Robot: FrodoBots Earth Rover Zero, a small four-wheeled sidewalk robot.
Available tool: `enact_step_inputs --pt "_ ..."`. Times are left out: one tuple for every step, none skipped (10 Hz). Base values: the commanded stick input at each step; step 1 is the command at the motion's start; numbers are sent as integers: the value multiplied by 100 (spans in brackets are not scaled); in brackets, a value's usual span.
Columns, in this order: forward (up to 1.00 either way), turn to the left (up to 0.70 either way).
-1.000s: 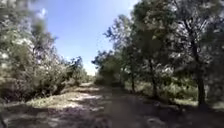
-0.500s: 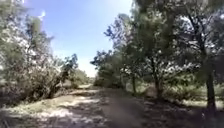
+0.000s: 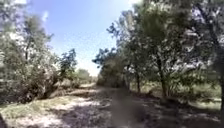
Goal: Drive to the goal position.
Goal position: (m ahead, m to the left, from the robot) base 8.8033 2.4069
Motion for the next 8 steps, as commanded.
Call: enact_step_inputs --pt "85 0" --pt "85 9" --pt "85 34" --pt "85 24" --pt "85 0" --pt "85 0" --pt "85 6" --pt "85 32"
